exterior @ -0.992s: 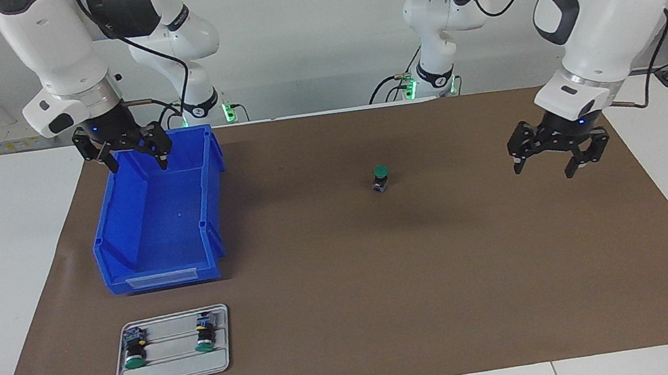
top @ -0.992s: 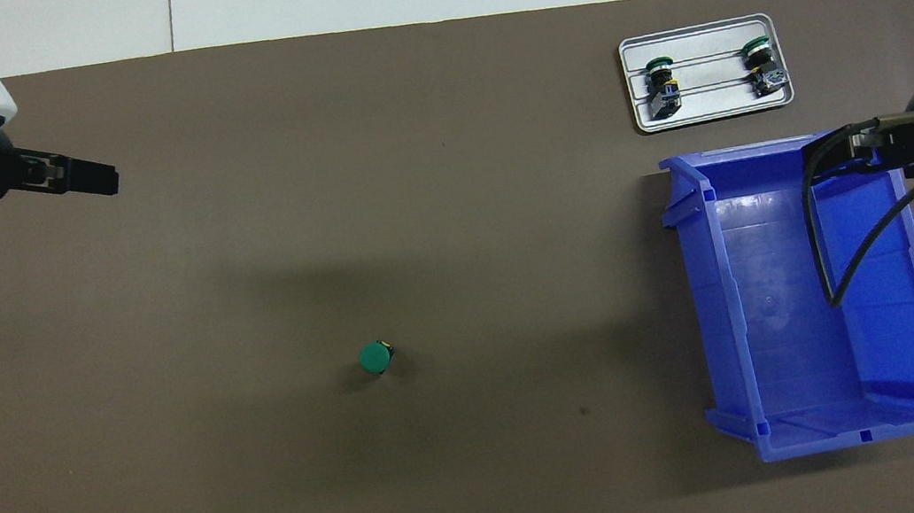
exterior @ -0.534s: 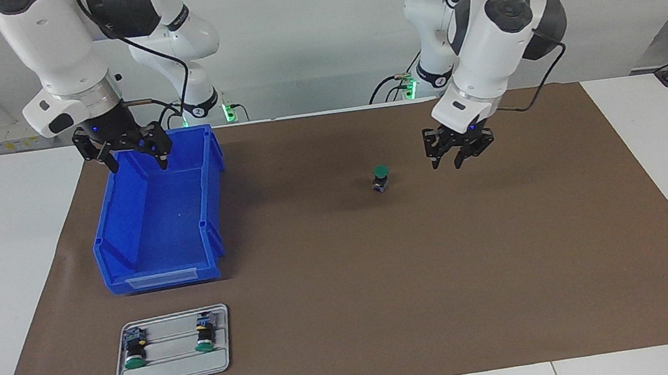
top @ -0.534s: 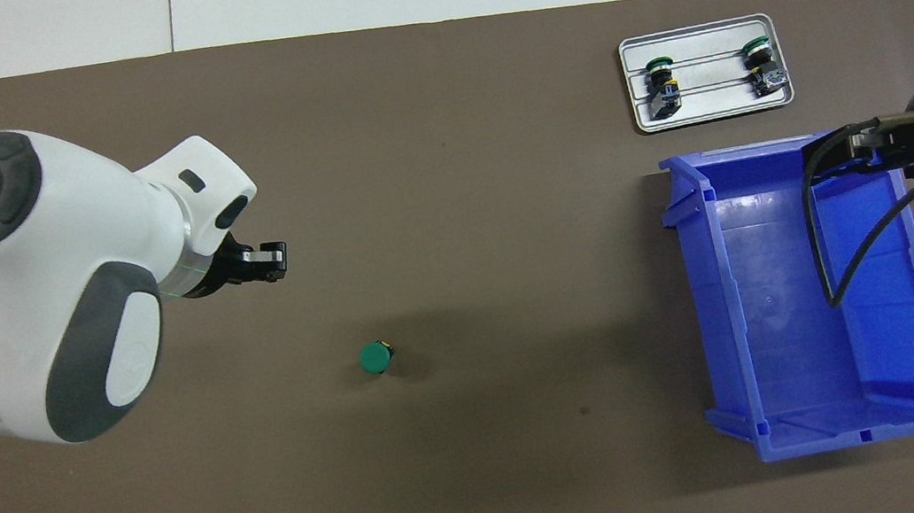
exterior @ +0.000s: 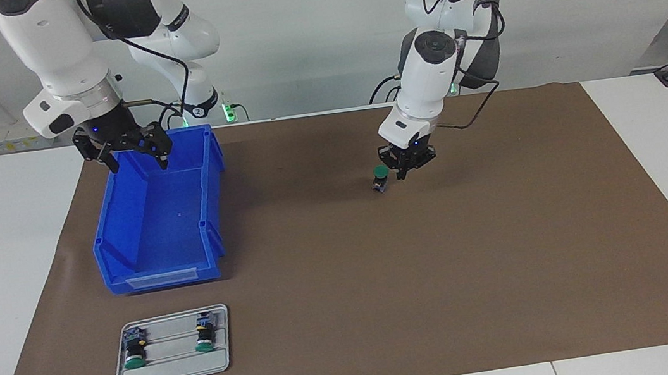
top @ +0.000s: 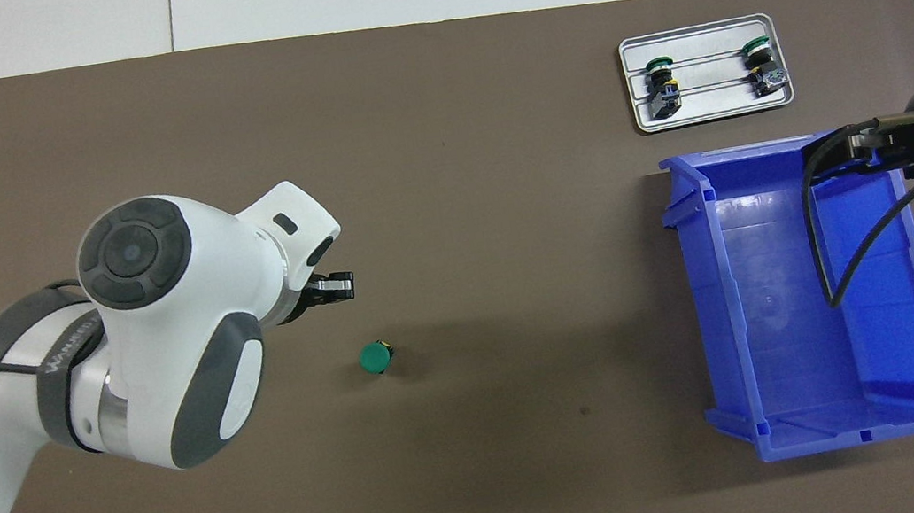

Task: Place and press button with both arms

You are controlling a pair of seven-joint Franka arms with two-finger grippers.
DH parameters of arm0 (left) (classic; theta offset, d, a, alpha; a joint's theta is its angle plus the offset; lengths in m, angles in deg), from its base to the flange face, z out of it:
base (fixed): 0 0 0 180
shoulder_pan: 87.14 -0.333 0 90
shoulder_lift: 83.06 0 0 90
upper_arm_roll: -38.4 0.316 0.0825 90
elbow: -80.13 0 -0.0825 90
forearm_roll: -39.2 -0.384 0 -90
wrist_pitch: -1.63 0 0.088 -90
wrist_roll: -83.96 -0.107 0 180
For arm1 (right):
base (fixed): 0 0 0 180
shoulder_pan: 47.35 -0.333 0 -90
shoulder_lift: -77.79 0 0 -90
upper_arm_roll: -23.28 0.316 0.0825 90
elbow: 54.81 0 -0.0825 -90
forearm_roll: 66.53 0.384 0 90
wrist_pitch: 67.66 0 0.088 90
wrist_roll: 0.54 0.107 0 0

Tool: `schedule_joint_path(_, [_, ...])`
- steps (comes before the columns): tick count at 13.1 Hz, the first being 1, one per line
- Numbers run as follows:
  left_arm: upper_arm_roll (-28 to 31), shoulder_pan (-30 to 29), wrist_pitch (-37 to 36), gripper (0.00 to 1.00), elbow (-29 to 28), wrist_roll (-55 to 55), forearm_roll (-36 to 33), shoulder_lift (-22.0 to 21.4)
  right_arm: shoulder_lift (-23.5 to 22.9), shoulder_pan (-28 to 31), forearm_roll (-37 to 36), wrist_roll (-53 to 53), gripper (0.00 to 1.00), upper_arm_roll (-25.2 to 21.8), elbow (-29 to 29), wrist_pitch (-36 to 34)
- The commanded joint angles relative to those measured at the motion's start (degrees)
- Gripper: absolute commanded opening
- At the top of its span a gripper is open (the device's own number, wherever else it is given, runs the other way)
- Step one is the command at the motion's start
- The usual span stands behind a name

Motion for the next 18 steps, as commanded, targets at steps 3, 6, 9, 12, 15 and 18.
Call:
schedule_joint_path(3, [0.56,2.44,7.14,0.08,-9.71,1.22,-0.73,-5.29,0.59,0.11,0.33,-1.23,1.0,-0.09,-0.62,-0.64])
schedule_joint_path(6, [0.56,3.33,9.88,0.08,-11.48,2.45,-0.73,-5.47,0.59,0.11,0.33,-1.05,1.0,-0.09,-0.62,-0.64])
schedule_joint_path(9, [0.56,4.21,9.97,0.08,-11.48,3.07,-0.73,-5.55,0.59,0.2,0.33,-1.05,1.0,-0.09,-0.62,-0.64])
schedule_joint_path(12, [0.56,5.09,10.06,0.08,-12.18,3.6,-0.73,-5.55,0.59,0.11,0.33,-1.05,1.0,-0.09,-0.62,-0.64])
schedule_joint_path(15, [0.56,5.35,10.15,0.08,-12.8,3.51,-0.73,-5.99,0.59,0.11,0.33,-1.05,1.0,-0.09,-0.62,-0.64])
schedule_joint_path(18, [0.56,5.44,12.51,0.08,-14.9,3.51,-0.73,-6.17,0.59,0.11,0.33,-0.96,1.0,-0.09,-0.62,-0.56])
